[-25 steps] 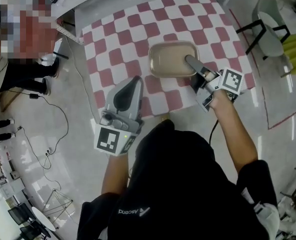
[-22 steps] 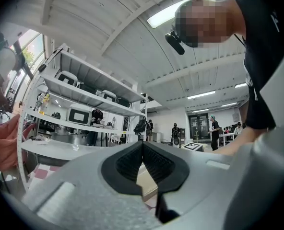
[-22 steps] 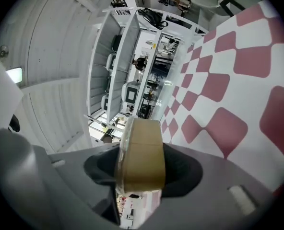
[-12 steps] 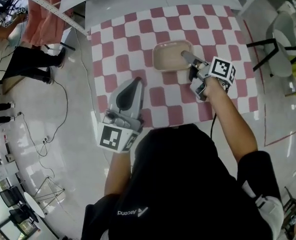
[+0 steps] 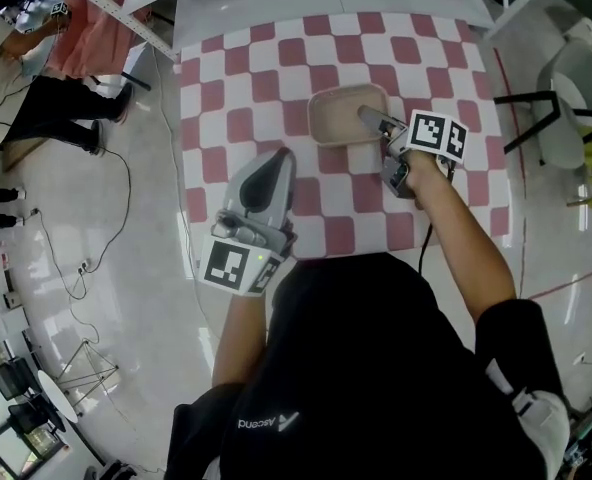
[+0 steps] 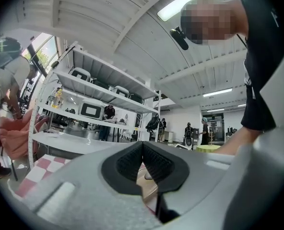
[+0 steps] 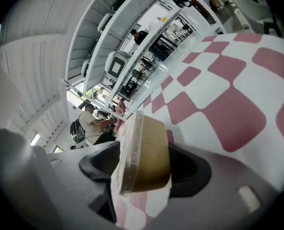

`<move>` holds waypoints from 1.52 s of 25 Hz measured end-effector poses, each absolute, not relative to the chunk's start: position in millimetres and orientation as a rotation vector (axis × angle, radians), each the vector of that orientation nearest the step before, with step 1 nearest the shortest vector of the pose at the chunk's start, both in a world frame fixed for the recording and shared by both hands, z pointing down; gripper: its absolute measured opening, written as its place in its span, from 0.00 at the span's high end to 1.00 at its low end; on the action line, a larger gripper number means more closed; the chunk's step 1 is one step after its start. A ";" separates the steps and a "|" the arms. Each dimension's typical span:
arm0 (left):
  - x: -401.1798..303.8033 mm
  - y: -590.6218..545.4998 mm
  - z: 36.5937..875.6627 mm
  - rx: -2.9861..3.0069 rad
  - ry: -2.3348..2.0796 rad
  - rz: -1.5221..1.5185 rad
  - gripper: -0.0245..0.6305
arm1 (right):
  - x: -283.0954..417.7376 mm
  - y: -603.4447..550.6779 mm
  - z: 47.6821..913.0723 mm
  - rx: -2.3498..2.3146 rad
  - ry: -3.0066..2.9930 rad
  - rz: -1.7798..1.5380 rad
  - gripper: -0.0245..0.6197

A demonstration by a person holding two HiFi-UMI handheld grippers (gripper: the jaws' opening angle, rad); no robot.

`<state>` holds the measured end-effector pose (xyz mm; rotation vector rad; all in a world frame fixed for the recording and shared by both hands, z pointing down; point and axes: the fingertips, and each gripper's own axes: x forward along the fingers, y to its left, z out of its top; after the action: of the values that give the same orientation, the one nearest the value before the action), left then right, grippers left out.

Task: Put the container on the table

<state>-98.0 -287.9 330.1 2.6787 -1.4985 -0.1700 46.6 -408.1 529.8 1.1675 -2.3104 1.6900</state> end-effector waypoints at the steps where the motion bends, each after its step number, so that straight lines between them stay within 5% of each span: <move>1: -96.4 -289.3 331.6 2.679 -1.493 -0.168 0.95 | 49.7 -407.7 531.5 1.175 -2.297 1.640 0.49; 9: -77.9 -293.6 339.5 2.695 -1.439 -0.159 0.95 | 79.4 -407.9 527.2 1.225 -2.243 1.232 0.44; 14: -66.6 -298.4 334.2 2.719 -1.411 -0.155 0.95 | 72.9 -403.9 444.0 1.209 -2.654 0.804 0.45; 16: -61.1 -299.8 329.8 2.731 -1.396 -0.160 0.95 | 61.6 -383.5 401.2 1.124 -2.849 0.573 0.55; 18: -53.6 -300.4 325.8 2.748 -1.374 -0.164 0.95 | 50.1 -358.4 369.2 1.022 -2.974 0.373 0.75; 24: -27.9 -293.8 320.5 2.797 -1.302 -0.168 0.95 | 36.7 -305.8 333.9 0.897 -3.027 -0.043 0.94; 38: -8.1 -271.1 320.7 2.817 -1.284 -0.130 0.95 | 44.2 -264.4 336.4 0.918 -3.037 -0.029 0.96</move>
<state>-8.1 -271.1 320.7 2.8167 -1.2836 -0.1302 44.2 -264.4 336.4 0.9176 -3.0367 -0.0292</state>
